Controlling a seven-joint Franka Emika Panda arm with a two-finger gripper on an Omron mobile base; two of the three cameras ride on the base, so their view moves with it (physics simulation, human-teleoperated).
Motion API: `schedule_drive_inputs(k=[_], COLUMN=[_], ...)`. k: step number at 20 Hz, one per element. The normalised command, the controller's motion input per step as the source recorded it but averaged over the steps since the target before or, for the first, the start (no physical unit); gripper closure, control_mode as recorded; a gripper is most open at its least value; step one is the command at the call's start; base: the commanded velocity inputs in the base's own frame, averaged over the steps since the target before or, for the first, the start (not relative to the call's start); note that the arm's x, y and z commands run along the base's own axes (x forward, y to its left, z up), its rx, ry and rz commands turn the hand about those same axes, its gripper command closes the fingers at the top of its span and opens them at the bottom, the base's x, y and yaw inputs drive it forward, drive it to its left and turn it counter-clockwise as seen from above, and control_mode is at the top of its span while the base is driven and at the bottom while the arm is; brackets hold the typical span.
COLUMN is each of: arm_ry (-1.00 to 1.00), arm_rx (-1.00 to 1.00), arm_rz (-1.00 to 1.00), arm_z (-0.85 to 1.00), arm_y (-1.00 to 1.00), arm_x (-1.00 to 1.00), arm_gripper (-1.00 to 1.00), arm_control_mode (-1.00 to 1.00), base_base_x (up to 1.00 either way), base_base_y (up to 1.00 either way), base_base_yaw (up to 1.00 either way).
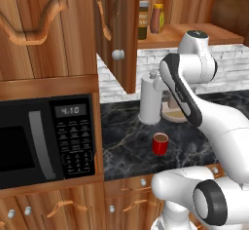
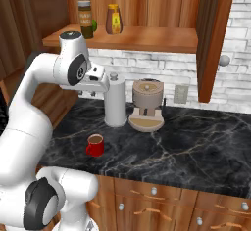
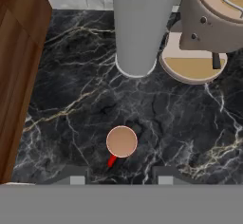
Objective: Pick the cinnamon and honey bottle from the cabinet and place them next to the mug.
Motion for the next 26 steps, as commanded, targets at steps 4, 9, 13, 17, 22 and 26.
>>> schedule_drive_inputs(k=[4, 9, 13, 17, 22, 26], arm_ry=[-0.02, -0.15, -0.25, -0.34, -0.29, -0.09], arm_rx=[0.00, 0.00, 0.00, 0.00, 0.00, 0.00], arm_rz=[0.00, 0.00, 0.00, 0.00, 0.04, 0.09], arm_z=[0.06, 0.68, 0.89, 0.77, 0.75, 0.94], arm_y=[-0.01, 0.00, 0.00, 0.00, 0.00, 0.00], arm_x=[-0.23, -0.14, -0.11, -0.01, -0.10, -0.11], arm_gripper=[-1.00, -1.00, -1.00, -1.00, -1.00, -1.00], arm_control_mode=[-1.00, -1.00, -1.00, -1.00, -1.00, -1.00], base_base_x=[0.00, 0.00, 0.00, 0.00, 0.00, 0.00], base_base_y=[0.00, 0.00, 0.00, 0.00, 0.00, 0.00], base_base_yaw=[0.00, 0.00, 0.00, 0.00, 0.00, 0.00])
